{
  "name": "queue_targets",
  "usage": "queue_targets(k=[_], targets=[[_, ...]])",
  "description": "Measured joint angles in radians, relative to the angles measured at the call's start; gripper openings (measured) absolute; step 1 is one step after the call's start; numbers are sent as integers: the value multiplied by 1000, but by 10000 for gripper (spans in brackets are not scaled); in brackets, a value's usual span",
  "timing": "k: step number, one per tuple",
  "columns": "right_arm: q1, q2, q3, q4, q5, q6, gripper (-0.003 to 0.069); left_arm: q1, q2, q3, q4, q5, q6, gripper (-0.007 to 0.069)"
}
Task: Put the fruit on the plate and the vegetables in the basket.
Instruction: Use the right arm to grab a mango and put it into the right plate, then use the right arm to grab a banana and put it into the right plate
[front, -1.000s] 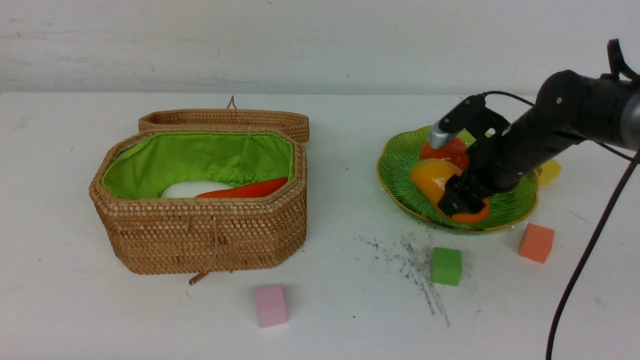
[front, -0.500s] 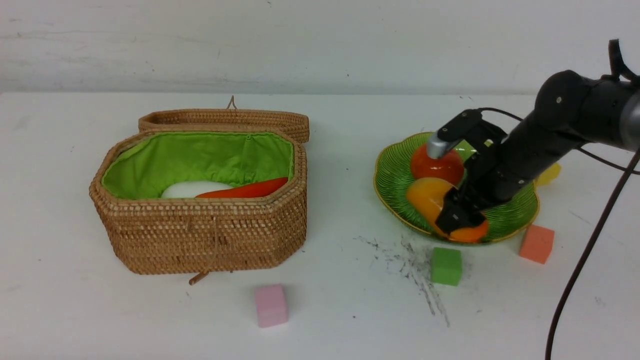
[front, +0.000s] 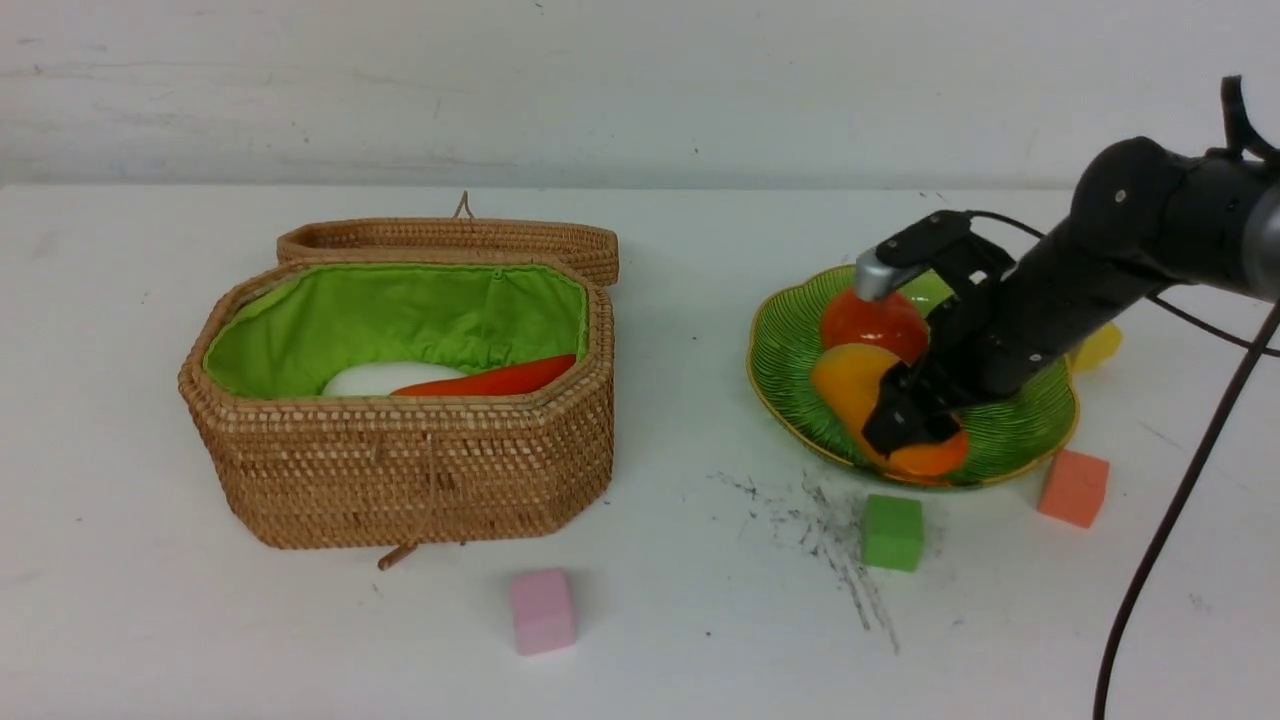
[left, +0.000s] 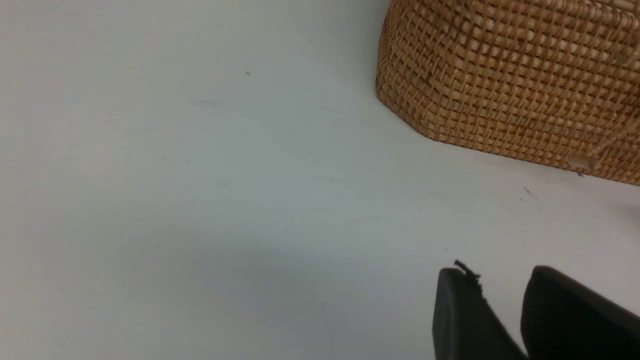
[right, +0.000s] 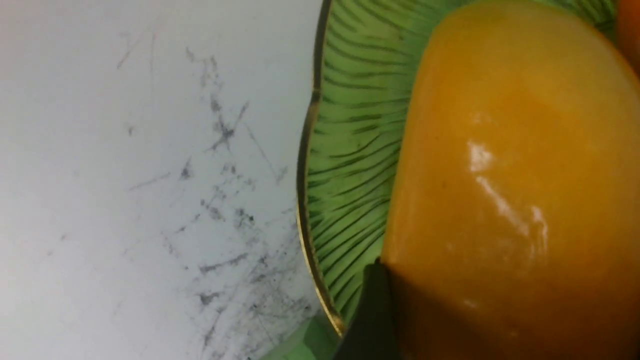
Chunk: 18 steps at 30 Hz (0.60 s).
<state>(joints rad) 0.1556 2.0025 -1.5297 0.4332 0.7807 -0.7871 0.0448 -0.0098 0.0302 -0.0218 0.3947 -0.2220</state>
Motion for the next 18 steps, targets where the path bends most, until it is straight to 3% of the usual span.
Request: queue_targets(k=[4, 6, 13, 18], targets=[[0, -86, 0, -19, 23, 24, 675, 0, 0, 0, 0, 0, 0, 186], [0, -130, 0, -21, 36, 25, 681, 0, 0, 0, 0, 0, 0, 186], [1, -284, 0, -27, 61, 24, 623, 0, 0, 0, 0, 0, 0, 190], [64, -334, 3, 15, 157, -85, 588, 0, 0, 0, 0, 0, 0, 193]])
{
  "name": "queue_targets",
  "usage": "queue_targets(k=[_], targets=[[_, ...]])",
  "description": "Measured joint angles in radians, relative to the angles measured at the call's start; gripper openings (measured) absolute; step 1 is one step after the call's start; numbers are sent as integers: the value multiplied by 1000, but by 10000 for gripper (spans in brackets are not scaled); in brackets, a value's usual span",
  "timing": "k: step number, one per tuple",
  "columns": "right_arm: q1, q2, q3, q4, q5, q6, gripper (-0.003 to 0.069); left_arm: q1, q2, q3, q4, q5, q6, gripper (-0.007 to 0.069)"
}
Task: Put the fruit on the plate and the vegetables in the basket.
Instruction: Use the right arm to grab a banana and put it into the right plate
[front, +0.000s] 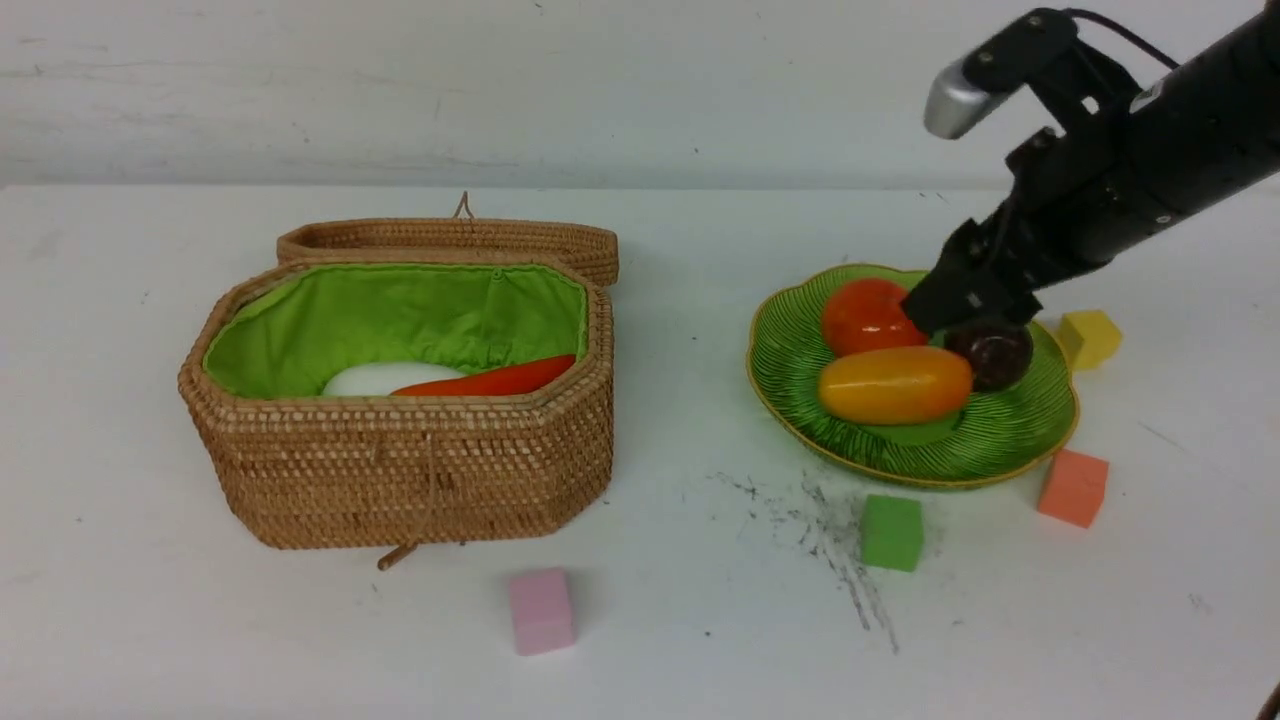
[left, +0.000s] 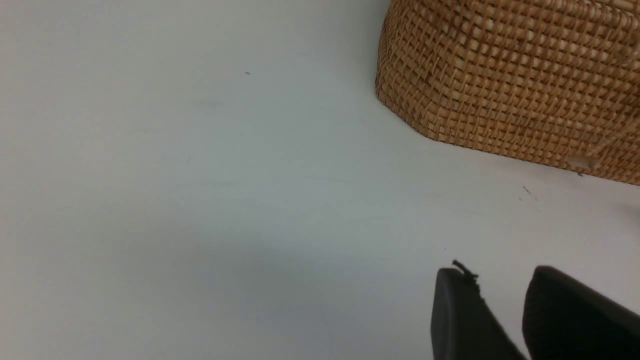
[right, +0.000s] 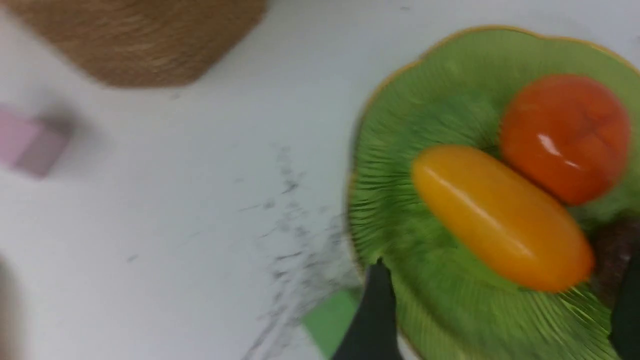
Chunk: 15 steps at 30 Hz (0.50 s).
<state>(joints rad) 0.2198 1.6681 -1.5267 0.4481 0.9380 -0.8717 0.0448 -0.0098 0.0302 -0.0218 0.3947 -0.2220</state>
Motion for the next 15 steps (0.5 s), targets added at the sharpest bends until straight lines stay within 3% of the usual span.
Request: queue_targets(k=[2, 7, 11, 15], targets=[[118, -22, 14, 30, 54, -64, 583, 0, 0, 0, 0, 0, 0, 194], [364, -24, 105, 16, 128, -34, 582, 0, 0, 0, 0, 0, 0, 197], [470, -24, 245, -30, 109, 1, 584, 0, 0, 0, 0, 0, 0, 199], [562, -20, 440, -41, -19, 13, 588, 0, 0, 0, 0, 0, 0, 206]])
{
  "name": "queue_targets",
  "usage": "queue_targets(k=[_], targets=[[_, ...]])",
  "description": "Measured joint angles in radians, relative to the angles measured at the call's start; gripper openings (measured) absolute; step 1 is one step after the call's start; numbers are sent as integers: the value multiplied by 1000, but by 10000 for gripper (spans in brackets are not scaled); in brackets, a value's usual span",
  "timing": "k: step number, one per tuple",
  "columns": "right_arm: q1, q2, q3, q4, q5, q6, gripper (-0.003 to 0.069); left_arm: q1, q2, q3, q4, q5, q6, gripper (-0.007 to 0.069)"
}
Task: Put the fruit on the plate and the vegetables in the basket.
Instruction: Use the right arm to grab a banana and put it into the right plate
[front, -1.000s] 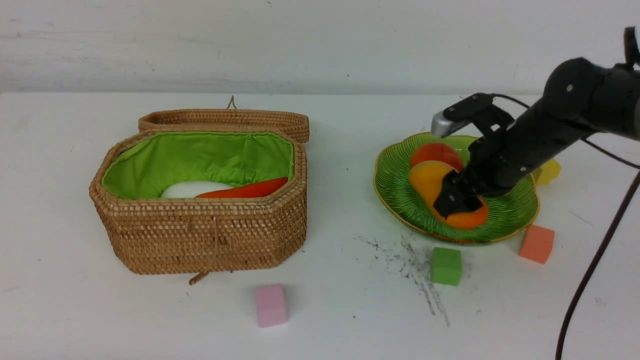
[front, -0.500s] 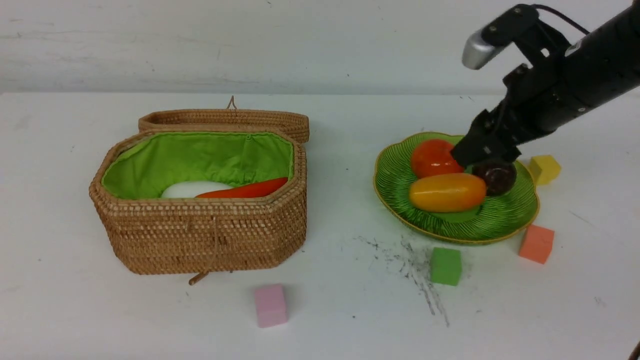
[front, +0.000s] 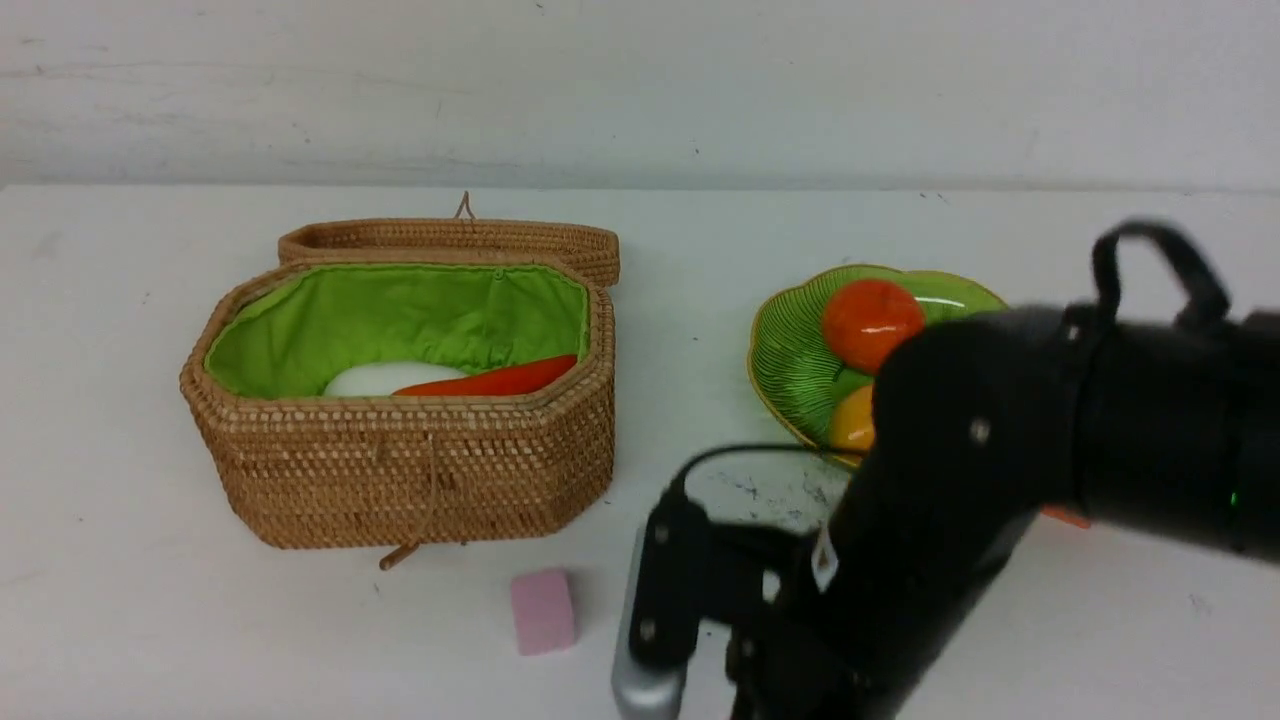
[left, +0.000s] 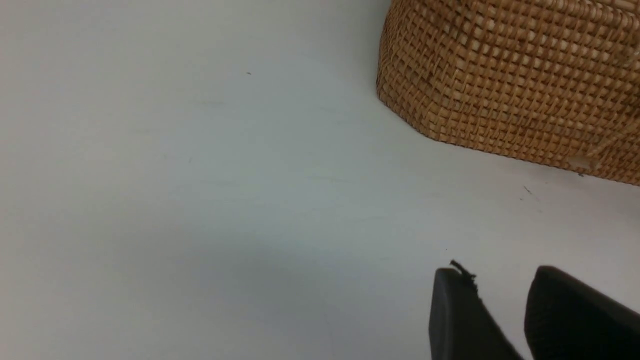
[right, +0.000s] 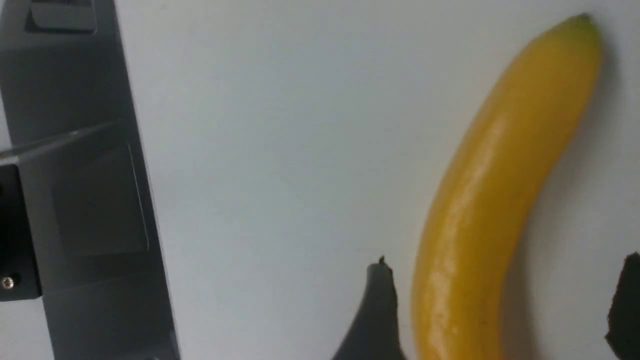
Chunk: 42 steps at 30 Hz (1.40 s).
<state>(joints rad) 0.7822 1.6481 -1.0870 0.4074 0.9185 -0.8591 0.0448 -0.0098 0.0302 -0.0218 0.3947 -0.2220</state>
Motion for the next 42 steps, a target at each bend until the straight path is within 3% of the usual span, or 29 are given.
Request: queue_targets(k=[6, 10, 13, 15, 18, 21, 23, 27, 29, 31, 42], targets=[[25, 48, 107, 0, -175, 0, 588, 0, 0, 0, 0, 0, 0, 212], [25, 109, 112, -11, -200, 2, 566, 0, 0, 0, 0, 0, 0, 215], [25, 122, 109, -14, -199, 3, 469, 0, 0, 0, 0, 0, 0, 215], [16, 124, 88, -1, -163, 3, 318, 0, 0, 0, 0, 0, 0, 215], [-36, 116, 24, 63, -104, 3, 321, 0, 0, 0, 0, 0, 0, 217], [-151, 99, -74, 154, -41, 13, 322, 0, 0, 0, 0, 0, 0, 218], [-230, 91, -156, 203, -9, 59, 322, 0, 0, 0, 0, 0, 0, 221], [-374, 92, -276, 255, -40, 286, 322, 0, 0, 0, 0, 0, 0, 223], [-467, 122, -368, 267, -150, 512, 322, 0, 0, 0, 0, 0, 0, 225], [-511, 162, -421, 267, -212, 602, 322, 0, 0, 0, 0, 0, 0, 228], [-536, 475, -687, 267, -244, 810, 322, 0, 0, 0, 0, 0, 0, 233]])
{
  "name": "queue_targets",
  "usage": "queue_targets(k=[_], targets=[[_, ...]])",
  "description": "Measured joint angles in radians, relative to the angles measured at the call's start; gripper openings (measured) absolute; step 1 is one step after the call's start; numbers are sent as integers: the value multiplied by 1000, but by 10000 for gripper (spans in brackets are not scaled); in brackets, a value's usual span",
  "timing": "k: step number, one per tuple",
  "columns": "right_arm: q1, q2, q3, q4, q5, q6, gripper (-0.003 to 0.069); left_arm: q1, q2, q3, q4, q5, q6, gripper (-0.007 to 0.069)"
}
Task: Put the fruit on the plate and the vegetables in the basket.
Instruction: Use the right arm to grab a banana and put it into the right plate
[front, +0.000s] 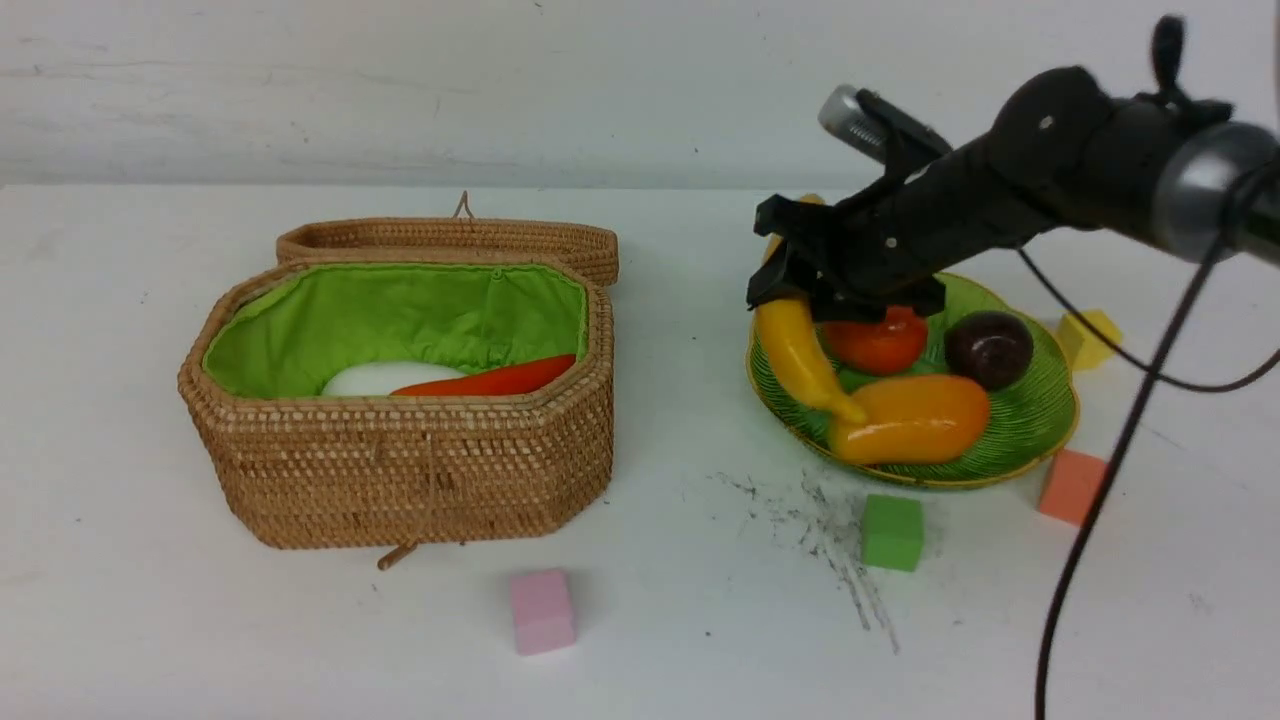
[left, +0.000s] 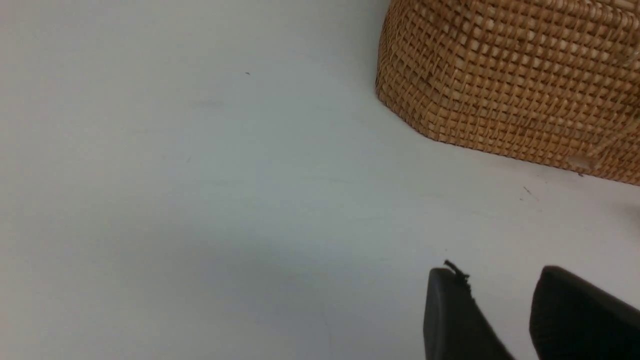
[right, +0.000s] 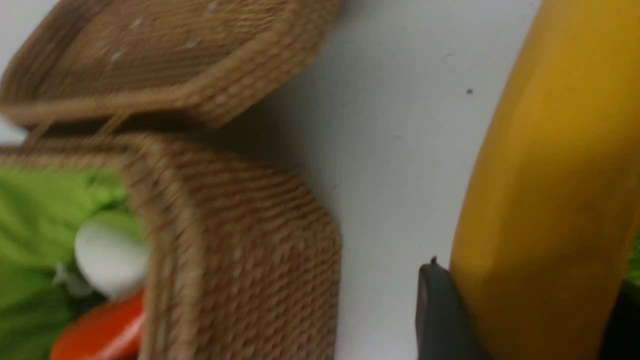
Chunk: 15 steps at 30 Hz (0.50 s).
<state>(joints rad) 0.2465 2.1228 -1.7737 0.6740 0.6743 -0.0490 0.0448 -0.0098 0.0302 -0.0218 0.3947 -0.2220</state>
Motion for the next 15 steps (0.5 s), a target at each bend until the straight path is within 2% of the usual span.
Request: queue_targets(k=[13, 15], targets=[[-1, 87, -40, -19, -107, 122, 322, 0, 0, 0, 0, 0, 0, 238], [-1, 87, -40, -22, -111, 125, 348, 0, 0, 0, 0, 0, 0, 238]])
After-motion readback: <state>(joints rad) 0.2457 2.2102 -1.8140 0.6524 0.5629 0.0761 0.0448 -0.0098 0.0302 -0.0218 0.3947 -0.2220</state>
